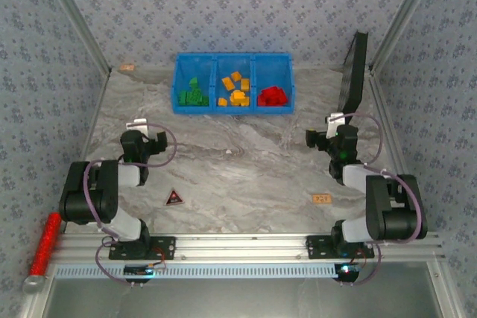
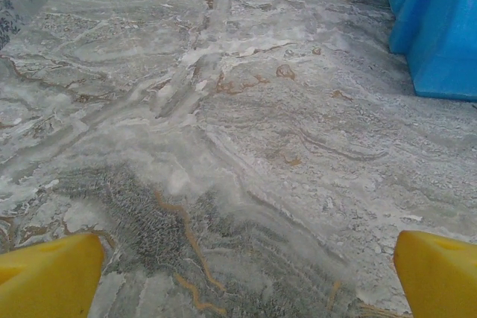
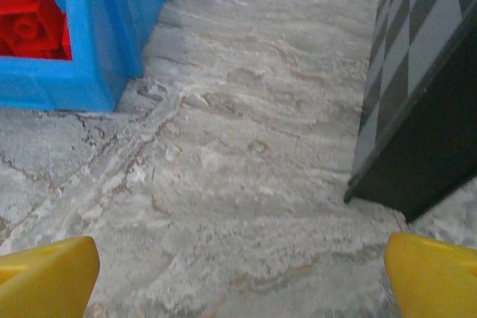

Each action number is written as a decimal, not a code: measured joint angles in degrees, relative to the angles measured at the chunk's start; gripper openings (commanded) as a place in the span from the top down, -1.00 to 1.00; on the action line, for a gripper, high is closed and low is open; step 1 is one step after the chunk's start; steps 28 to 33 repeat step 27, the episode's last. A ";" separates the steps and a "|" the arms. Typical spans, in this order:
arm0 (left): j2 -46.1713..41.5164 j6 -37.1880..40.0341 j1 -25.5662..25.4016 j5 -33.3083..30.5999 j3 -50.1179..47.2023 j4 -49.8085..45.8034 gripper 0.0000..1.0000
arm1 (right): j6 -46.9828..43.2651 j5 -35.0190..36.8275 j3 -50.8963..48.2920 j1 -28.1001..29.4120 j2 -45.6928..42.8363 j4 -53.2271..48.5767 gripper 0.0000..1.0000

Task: Sort the legos into containers by color
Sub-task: Reset both arms

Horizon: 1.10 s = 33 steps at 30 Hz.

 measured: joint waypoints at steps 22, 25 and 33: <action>0.00 0.02 -0.04 0.20 0.02 0.00 -1.00 | 0.42 -0.35 -1.90 -2.60 5.97 7.87 -1.00; 0.00 0.20 -0.04 0.20 0.02 0.00 -1.00 | 0.39 0.11 -1.90 -2.27 5.97 7.87 -1.00; 0.00 0.20 -0.04 0.20 0.02 0.00 -1.00 | 0.39 0.22 -1.90 -2.23 5.97 7.87 -1.00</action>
